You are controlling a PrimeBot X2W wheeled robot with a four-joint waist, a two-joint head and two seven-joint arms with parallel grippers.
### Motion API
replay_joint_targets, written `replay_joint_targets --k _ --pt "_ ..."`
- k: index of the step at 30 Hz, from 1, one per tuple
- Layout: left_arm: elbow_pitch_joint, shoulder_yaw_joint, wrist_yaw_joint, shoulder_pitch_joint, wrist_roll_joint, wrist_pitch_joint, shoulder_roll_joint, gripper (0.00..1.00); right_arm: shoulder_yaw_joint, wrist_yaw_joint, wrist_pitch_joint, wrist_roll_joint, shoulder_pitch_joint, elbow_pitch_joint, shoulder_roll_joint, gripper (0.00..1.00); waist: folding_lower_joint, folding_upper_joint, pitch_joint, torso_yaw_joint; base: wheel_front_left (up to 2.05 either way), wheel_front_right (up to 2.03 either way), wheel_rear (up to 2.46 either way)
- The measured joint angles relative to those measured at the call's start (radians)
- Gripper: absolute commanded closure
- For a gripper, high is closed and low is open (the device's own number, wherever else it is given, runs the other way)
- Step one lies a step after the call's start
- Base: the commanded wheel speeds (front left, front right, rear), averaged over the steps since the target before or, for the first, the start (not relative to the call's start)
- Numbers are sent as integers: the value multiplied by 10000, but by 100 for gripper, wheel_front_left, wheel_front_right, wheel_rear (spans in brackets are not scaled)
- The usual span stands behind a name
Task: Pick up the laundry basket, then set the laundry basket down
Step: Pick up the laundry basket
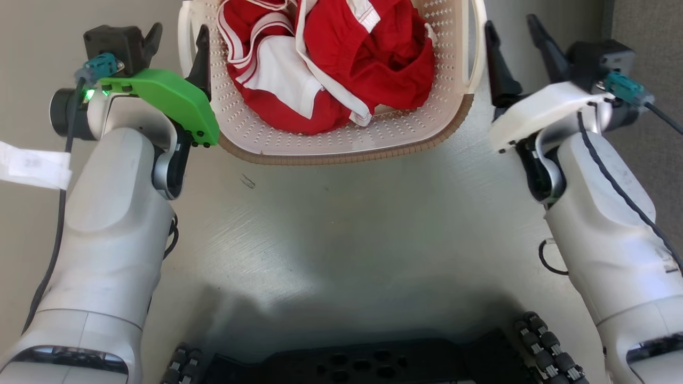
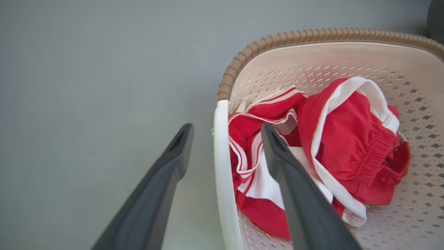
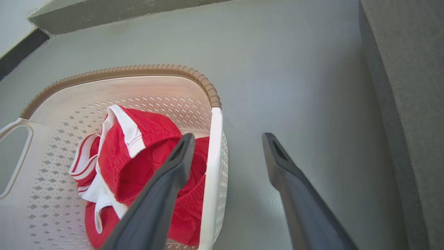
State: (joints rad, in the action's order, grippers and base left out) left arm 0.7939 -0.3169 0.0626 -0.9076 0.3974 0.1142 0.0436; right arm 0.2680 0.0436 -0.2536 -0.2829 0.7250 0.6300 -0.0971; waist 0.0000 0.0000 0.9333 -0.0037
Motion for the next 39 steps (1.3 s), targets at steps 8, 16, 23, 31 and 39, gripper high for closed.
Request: replay_joint_targets --k 8,16,23,31,39 --pt "953 36 215 -349 205 -209 -38 0 291 140 92 -12 524 997 63 0 0 0 163 -94 0 0 0" --pt "1567 36 297 -793 301 -349 -65 0 616 301 161 -12 1168 1624 150 0 0 0 422 -171 0 0 0" --pt "2057 104 357 -1127 336 -401 -79 0 771 405 167 -58 1491 2230 234 0 0 0 659 -246 0 0 0" --pt "2401 138 424 -1422 412 -282 -127 100 895 472 165 -127 1761 2685 270 76 0 0 754 -256 0 0 0" --pt "2840 102 518 -1584 654 -151 -339 100 1005 650 155 -263 2061 3116 525 100 0 0 697 -273 0 0 0"
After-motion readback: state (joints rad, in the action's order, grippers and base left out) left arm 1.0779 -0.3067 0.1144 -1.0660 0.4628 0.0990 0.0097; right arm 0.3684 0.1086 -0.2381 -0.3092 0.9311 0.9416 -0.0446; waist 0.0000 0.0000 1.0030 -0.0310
